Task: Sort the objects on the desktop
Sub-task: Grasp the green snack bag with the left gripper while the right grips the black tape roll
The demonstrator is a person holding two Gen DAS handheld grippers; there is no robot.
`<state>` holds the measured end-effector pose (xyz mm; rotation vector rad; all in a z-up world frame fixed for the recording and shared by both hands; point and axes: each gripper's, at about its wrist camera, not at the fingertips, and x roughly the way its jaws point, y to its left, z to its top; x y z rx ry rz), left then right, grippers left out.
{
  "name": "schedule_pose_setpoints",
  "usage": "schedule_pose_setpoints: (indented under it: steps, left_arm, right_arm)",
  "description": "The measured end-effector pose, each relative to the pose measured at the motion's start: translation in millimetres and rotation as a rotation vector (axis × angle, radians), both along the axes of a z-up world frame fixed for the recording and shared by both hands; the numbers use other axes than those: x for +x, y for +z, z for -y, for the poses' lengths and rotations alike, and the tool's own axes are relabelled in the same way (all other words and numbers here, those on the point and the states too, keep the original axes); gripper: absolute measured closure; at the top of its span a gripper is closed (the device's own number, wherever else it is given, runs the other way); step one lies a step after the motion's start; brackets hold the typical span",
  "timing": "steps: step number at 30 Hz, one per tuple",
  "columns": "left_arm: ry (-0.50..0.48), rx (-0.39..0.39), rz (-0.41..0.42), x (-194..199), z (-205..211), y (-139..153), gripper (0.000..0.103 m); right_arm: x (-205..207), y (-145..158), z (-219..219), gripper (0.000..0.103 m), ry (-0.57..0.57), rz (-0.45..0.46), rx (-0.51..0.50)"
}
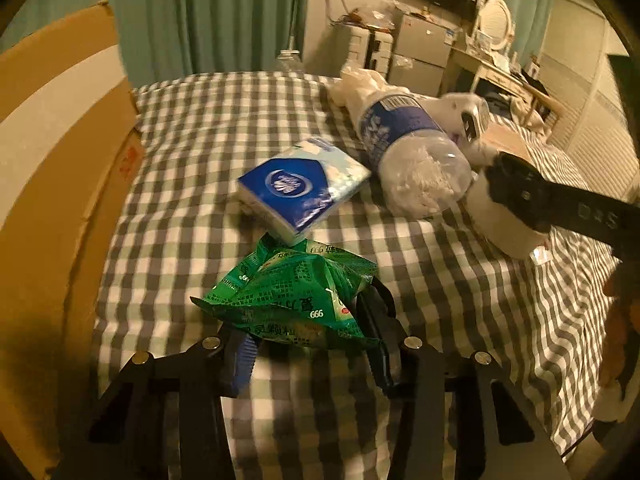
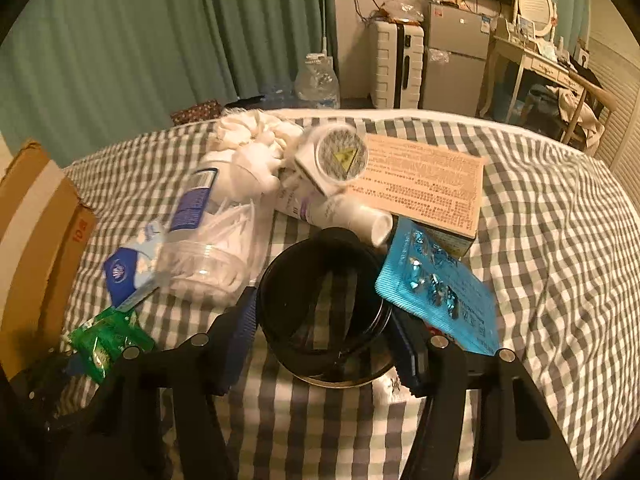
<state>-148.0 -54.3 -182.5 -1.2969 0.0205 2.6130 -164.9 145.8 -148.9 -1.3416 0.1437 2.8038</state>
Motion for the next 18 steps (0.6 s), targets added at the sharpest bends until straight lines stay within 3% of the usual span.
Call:
schedule_pose_setpoints:
  steps: [7,18]
  left_arm:
    - [0.009,0.006,-0.038,14.5,4.4,18.3,0.057]
    - [-0.011,-0.015,-0.107,53.3,-8.1,64.6,0.057]
  right_arm:
    - [22.0,17.5,2.9,0.044,0.015,-0.027,-0.007]
    - [63.5,48.1,-5.9,0.044,-0.016,-0.071,-0.103]
